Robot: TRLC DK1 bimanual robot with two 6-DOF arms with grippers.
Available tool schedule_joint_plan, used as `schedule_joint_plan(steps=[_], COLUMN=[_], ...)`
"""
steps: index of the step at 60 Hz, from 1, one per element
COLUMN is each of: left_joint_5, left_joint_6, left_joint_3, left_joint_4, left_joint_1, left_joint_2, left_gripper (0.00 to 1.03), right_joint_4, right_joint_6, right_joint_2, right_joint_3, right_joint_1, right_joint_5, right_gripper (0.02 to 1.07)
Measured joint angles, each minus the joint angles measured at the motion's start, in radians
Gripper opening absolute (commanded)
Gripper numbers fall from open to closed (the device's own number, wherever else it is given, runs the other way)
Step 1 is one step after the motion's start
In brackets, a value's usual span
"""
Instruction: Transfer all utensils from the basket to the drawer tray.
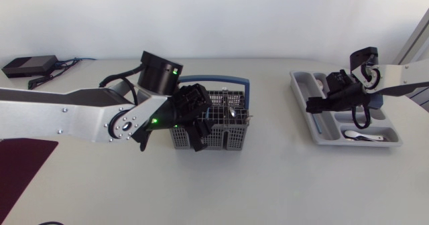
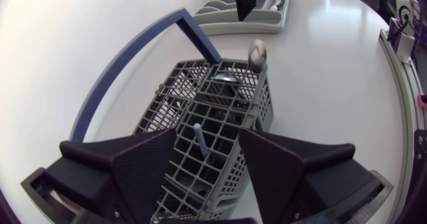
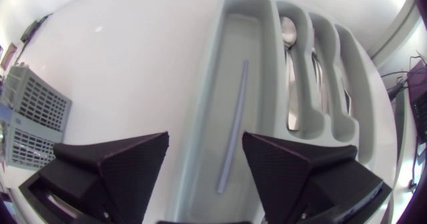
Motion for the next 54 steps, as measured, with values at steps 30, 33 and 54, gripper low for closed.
schedule_joint_plan(steps=[30, 33, 54], left_joint_5=[0.008, 0.01, 0.066], left_joint_6=[-0.009, -0.011, -0.05], left_joint_3=[0.0, 0.0, 0.0], left_joint_4=[0.035, 0.035, 0.031], left_joint_1=[0.056, 0.056, 0.056], left_joint_2=[0.012, 0.012, 0.01], left_gripper=[0.04, 0.04, 0.04], right_joint_4=[-0.008, -0.008, -0.035], right_joint_6=[-0.004, -0.005, -0.008], right_joint_2=[-0.246, -0.255, -0.32], right_joint_3=[-0.122, -0.128, -0.141], right_joint_1=[0.128, 0.137, 0.184], right_joint_5=[0.0, 0.0, 0.0], right_gripper=[0.91, 0.91, 0.91])
